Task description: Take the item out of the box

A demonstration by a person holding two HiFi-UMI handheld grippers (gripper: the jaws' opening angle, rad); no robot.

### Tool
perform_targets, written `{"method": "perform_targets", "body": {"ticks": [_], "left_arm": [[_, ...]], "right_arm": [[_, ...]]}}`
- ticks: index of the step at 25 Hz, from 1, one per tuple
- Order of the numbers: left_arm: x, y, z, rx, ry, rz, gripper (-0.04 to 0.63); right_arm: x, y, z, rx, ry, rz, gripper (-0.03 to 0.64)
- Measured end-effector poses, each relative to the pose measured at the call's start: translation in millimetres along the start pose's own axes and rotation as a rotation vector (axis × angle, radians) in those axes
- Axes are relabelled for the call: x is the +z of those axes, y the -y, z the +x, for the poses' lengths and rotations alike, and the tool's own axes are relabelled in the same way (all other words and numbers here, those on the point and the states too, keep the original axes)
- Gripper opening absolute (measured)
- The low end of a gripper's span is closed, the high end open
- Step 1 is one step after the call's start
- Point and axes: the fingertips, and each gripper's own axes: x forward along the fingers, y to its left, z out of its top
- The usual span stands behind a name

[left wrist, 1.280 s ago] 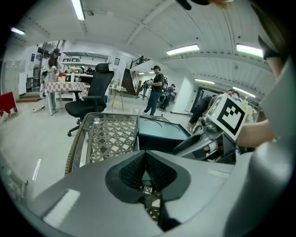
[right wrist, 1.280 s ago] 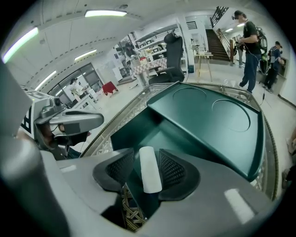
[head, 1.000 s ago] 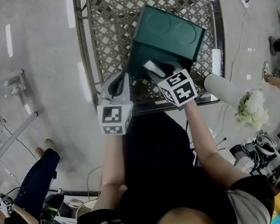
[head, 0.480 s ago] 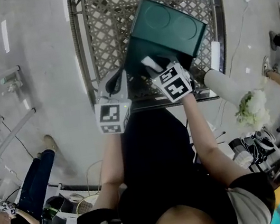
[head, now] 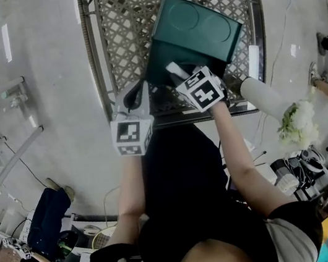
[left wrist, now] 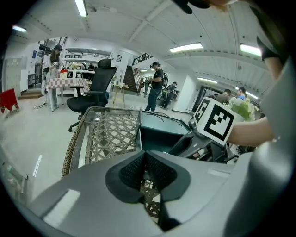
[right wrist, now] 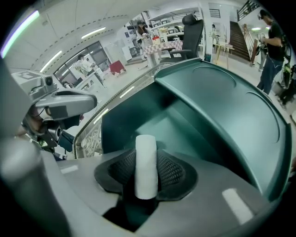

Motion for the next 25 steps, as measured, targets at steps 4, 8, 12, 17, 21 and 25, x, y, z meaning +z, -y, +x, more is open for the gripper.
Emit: {"method": "perform_targets", "body": {"ticks": [4,8,12,17,21,25], "left_arm": [[2.6,1.4,-2.0,-0.018,0.001,0.008,0.008],[4.0,4.6,-3.4,-0.032,0.002,0.018,0.008],[5.4,0.7,-4.6,-0.040,0.004,0.028,0.008],[10.4,-2.0,-7.7,-0.051,0.007,0.049,0.008],[13.6,-3.5,-11.2,-0.063,0.015,0.057,0.008],[13.3,-3.9,-12.5,-0.071,0.013,0.063,0.008]], "right_arm": [[0.4,1.6,0.5,-0.014,-0.006,0.009,0.137],[-1.9,3.5,-0.6,-0.019,-0.009,0.021,0.132],[-2.3,7.2,-0.8,-0.049,0.013,0.054,0.129],[-3.0,8.6,-3.8,-0.098,0.014,0.062,0.127],[-1.5,7.7,-7.8,-0.137,0.035,0.076,0.127],[-1.4,9.1,-12.4,-0.178,0.042,0.059,0.127]]}}
